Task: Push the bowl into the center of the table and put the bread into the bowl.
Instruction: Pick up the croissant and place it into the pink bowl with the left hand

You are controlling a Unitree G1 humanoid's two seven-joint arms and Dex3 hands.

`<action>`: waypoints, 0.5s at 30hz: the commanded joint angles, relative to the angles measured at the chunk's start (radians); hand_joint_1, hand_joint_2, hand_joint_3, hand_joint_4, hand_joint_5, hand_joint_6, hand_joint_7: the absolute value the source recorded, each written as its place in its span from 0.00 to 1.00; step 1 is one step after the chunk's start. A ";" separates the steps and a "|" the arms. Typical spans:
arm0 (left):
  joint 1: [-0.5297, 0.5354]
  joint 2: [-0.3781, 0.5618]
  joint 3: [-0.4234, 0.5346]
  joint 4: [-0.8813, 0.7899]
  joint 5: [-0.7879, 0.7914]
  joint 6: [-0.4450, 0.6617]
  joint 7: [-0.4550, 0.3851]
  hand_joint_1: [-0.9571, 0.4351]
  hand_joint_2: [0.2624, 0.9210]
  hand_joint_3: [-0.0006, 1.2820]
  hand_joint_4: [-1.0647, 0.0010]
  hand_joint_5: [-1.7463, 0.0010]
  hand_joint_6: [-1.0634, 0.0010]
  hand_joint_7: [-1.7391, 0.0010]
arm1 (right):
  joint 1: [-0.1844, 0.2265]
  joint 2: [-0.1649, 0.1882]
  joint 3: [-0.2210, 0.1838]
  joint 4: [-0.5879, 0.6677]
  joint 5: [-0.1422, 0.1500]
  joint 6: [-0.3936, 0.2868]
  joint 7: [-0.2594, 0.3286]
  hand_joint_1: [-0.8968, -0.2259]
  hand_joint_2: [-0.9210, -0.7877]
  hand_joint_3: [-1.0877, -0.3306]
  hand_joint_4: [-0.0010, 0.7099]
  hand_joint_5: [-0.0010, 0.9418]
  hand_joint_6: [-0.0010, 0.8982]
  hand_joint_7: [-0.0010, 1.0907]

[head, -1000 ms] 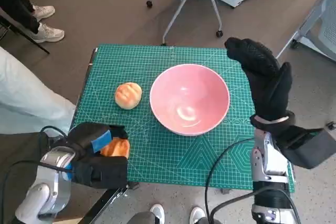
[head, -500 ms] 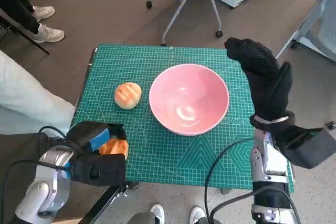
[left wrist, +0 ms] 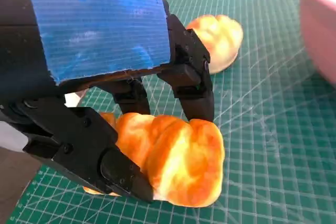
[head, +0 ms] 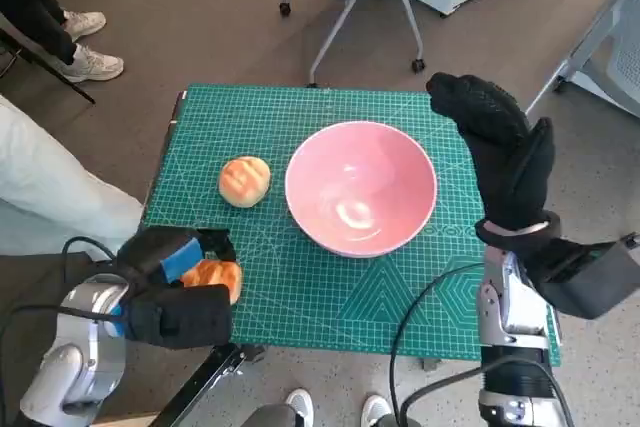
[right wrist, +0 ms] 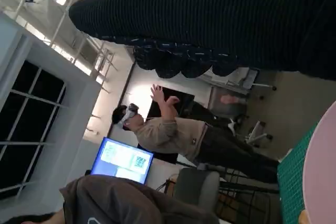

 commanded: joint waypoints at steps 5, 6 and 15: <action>-0.103 -0.010 0.037 -0.110 -0.033 0.042 -0.061 0.69 0.92 0.08 0.25 0.39 0.37 0.36 | 0.020 0.002 -0.006 0.020 0.007 0.009 0.013 0.34 0.00 0.41 0.32 0.00 0.11 0.57; -0.116 -0.012 0.038 -0.120 -0.035 0.046 -0.067 0.69 0.92 0.08 0.25 0.39 0.37 0.36 | 0.019 0.002 -0.006 0.022 0.007 0.009 0.014 0.34 0.00 0.41 0.32 0.00 0.11 0.57; -0.311 -0.052 0.010 -0.174 -0.028 0.071 -0.089 0.69 0.93 0.05 0.20 0.42 0.35 0.38 | 0.010 0.002 -0.013 0.042 0.010 0.000 0.022 0.34 0.00 0.41 0.32 0.00 0.11 0.57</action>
